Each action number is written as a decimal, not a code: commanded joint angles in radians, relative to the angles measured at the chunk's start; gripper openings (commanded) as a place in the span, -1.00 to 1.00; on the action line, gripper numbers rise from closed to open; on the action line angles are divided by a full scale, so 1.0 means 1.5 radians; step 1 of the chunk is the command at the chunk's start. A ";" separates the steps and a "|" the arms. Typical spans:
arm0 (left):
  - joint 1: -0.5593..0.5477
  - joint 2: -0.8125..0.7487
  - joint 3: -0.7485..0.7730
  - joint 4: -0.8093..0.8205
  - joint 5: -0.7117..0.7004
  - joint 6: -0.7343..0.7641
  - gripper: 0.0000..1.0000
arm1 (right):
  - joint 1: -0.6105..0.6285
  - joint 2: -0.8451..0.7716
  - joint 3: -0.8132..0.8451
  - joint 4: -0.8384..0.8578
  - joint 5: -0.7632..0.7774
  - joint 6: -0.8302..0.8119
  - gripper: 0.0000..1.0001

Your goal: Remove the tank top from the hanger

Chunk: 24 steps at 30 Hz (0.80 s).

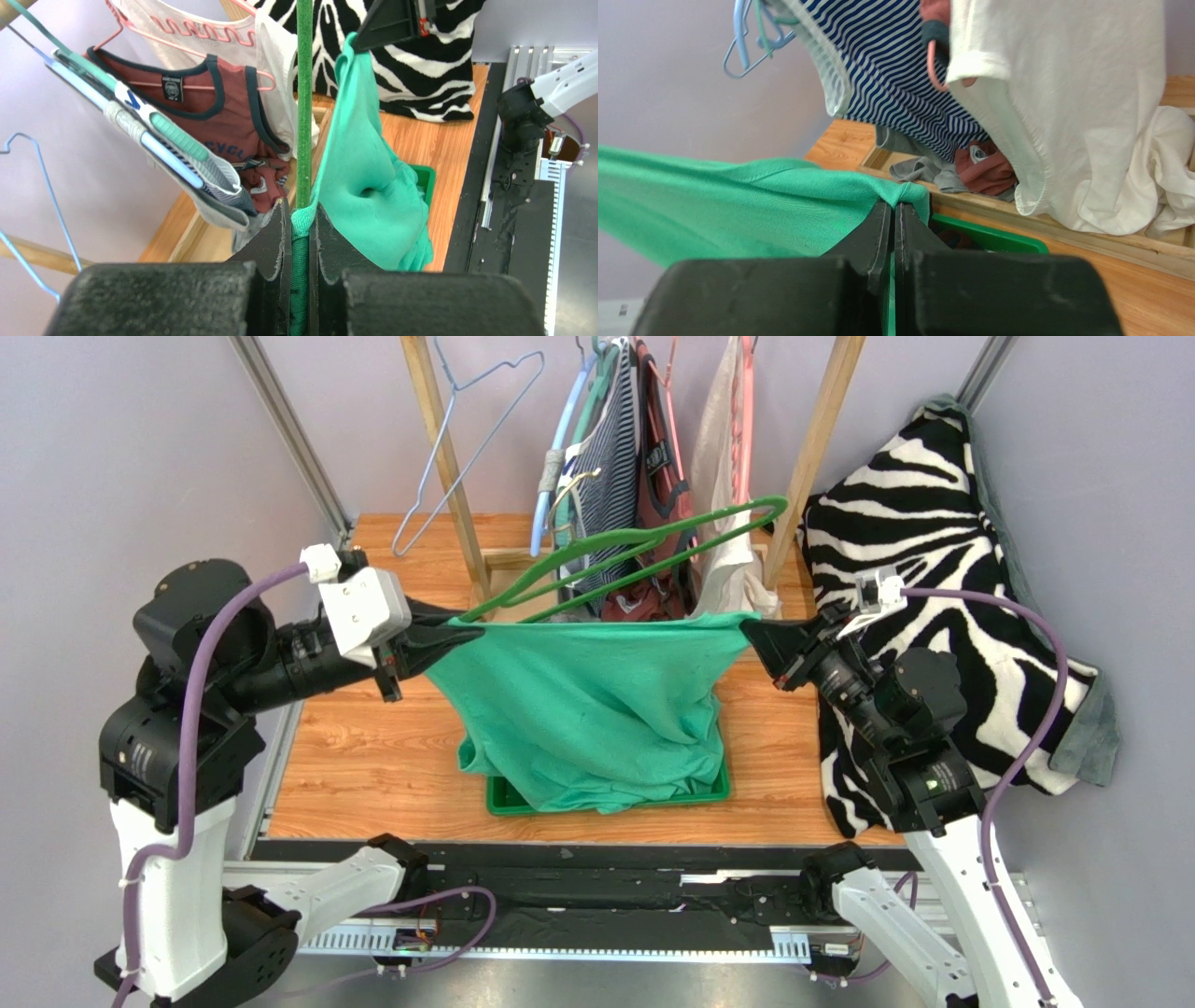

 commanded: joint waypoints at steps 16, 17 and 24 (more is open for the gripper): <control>-0.086 0.078 -0.038 -0.018 0.014 0.061 -1.00 | 0.018 0.027 0.307 -0.094 -0.295 -0.282 0.43; -0.090 0.078 -0.038 -0.025 0.015 0.076 -1.00 | 0.022 0.050 0.323 -0.099 -0.300 -0.313 0.43; -0.112 0.081 -0.040 -0.075 0.034 0.111 -1.00 | 0.038 0.110 0.367 -0.132 -0.391 -0.354 0.40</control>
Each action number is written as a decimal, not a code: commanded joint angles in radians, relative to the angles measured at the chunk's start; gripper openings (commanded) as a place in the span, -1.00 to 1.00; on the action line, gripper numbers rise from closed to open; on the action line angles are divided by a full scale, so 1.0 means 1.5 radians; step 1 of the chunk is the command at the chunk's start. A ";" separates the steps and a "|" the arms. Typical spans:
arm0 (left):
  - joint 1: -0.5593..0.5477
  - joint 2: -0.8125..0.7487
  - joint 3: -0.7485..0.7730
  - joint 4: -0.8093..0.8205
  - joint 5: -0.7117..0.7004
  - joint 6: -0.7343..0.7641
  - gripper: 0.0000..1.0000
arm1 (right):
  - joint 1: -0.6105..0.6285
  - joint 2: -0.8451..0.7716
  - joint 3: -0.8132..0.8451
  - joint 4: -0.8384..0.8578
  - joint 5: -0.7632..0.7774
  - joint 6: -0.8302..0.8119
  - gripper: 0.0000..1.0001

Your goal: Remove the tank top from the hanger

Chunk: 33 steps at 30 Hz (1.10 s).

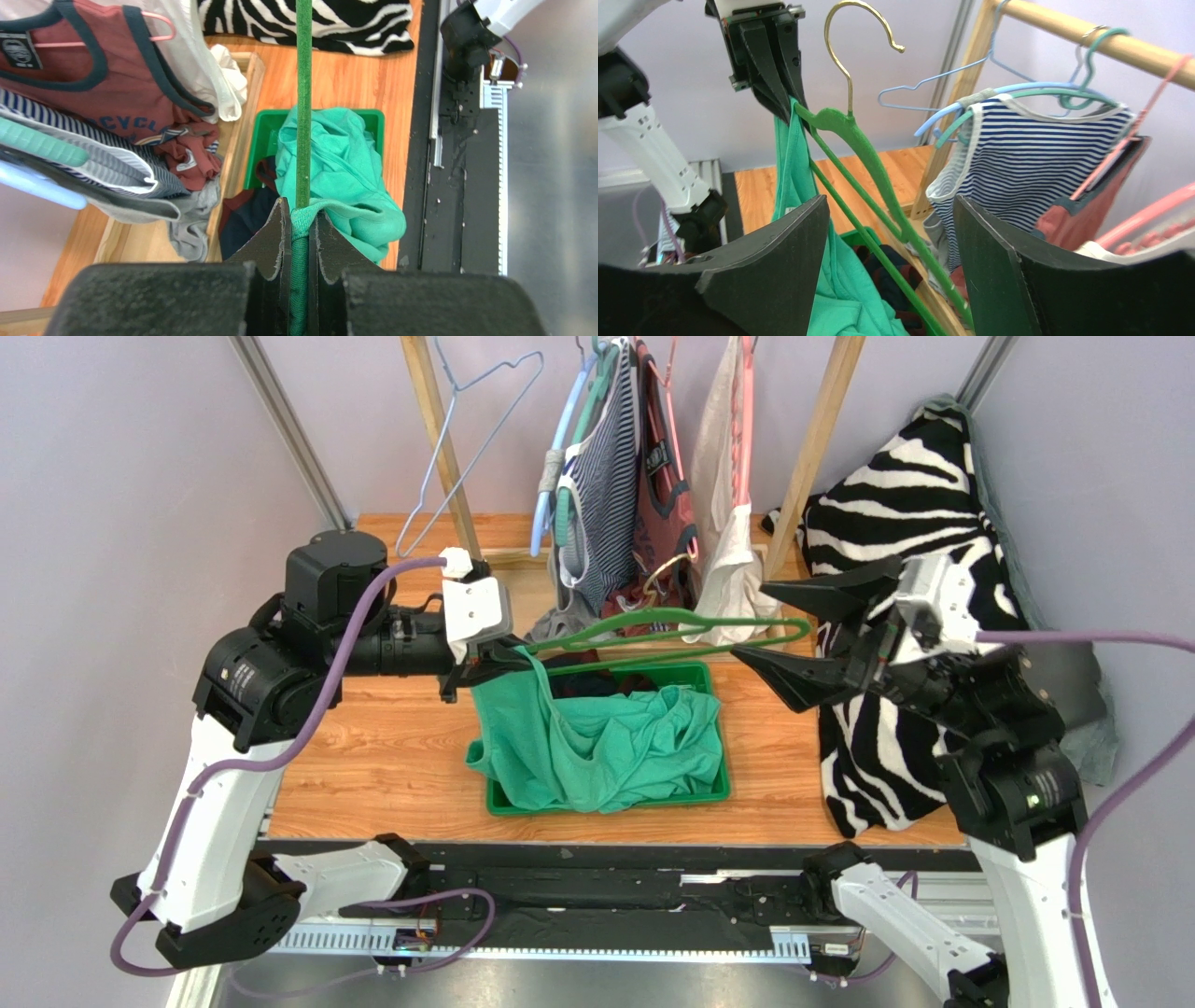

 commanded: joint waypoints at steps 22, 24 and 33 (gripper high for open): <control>-0.028 -0.016 0.029 -0.002 0.020 0.043 -0.64 | 0.193 0.074 -0.016 -0.057 0.113 -0.108 -1.00; -0.028 -0.019 0.032 0.025 -0.013 0.039 0.50 | 0.193 0.044 -0.036 -0.028 0.180 -0.111 -1.00; -0.027 -0.079 -0.043 0.115 -0.200 0.005 0.89 | 0.192 -0.007 -0.050 -0.073 0.266 -0.133 -1.00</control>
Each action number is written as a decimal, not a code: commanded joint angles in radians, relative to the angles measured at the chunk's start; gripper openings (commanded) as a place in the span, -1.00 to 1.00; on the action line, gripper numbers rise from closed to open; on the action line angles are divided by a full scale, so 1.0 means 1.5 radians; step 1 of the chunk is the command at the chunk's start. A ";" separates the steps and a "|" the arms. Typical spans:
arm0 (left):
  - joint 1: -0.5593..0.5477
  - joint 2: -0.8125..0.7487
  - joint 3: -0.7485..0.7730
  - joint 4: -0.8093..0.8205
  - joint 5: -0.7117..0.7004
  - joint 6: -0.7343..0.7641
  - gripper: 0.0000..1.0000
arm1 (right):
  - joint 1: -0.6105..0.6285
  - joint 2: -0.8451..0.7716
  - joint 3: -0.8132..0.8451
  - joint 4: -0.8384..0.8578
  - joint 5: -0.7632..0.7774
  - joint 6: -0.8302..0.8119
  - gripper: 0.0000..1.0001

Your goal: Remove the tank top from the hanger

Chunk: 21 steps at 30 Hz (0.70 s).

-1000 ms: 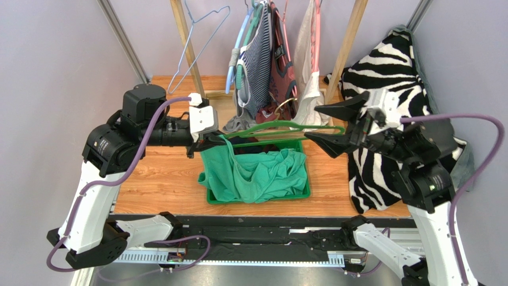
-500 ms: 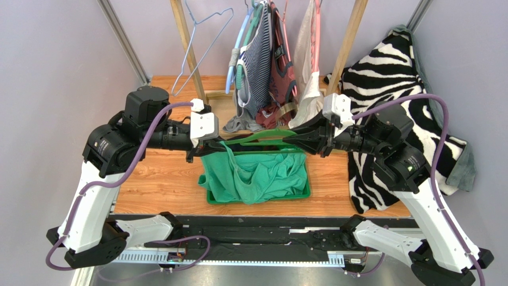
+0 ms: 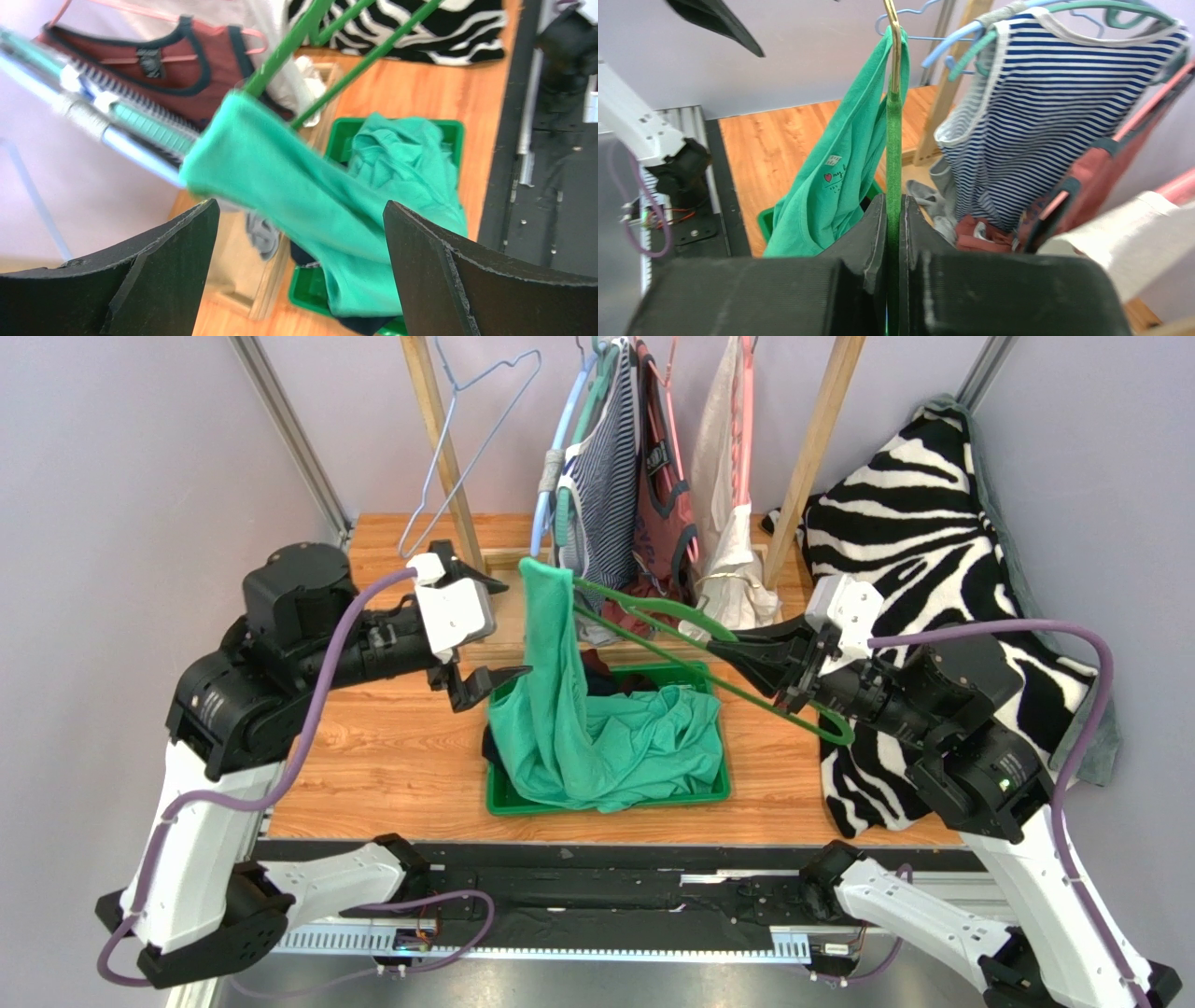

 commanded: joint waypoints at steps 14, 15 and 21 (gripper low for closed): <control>0.009 -0.046 -0.222 0.148 -0.079 -0.162 0.93 | -0.005 -0.057 0.025 0.008 0.017 0.049 -1.00; 0.008 -0.038 -0.212 0.149 -0.060 -0.179 0.93 | -0.005 -0.056 0.025 0.009 0.012 0.053 -1.00; 0.008 0.009 -0.177 0.158 0.037 -0.233 0.94 | -0.005 -0.057 0.022 0.008 0.007 0.063 -1.00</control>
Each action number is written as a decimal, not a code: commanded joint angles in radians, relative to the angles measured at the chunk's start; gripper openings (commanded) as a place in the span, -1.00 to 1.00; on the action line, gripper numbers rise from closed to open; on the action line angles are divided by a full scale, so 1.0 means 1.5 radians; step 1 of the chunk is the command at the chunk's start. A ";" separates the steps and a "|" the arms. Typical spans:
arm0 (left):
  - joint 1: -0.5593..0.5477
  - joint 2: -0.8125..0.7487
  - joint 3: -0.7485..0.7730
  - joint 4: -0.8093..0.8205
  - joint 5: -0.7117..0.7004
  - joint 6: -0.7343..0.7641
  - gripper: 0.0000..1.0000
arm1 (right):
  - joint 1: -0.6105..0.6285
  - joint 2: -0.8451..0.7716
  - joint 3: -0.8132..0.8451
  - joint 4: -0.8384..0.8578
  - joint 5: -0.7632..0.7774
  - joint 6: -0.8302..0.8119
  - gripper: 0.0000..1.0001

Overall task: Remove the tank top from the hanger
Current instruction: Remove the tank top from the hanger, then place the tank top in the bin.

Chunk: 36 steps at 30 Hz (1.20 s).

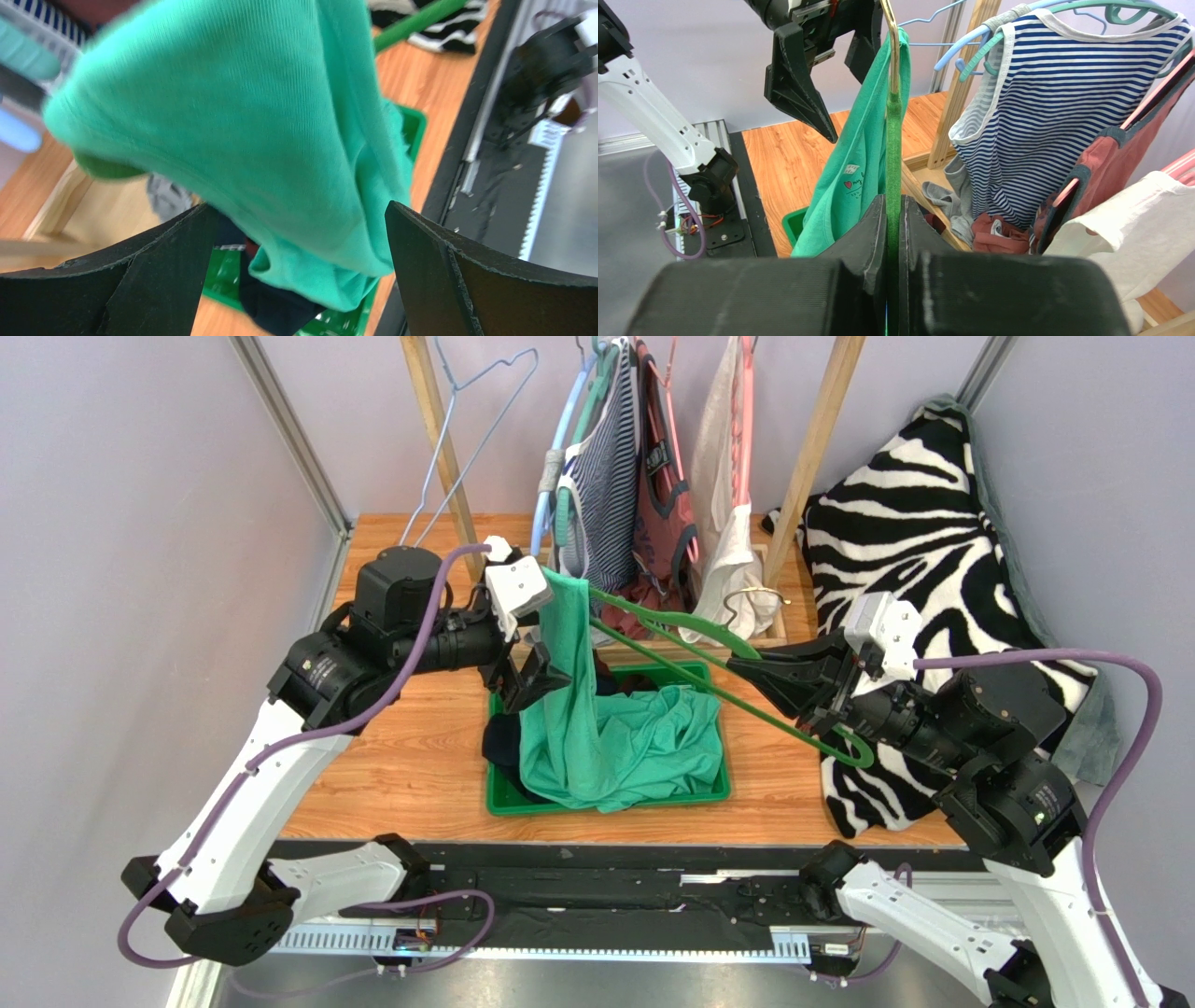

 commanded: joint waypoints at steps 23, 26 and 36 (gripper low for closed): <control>0.039 -0.029 0.117 0.094 -0.220 -0.019 -1.00 | -0.002 -0.159 -0.008 -0.166 0.029 0.027 -1.00; 0.039 -0.019 0.128 0.078 -0.153 -0.042 -1.00 | -0.002 -0.190 0.002 -0.206 0.026 0.024 -1.00; 0.031 -0.016 0.105 -0.026 0.105 0.016 0.94 | -0.001 -0.182 0.029 -0.159 0.121 0.027 -1.00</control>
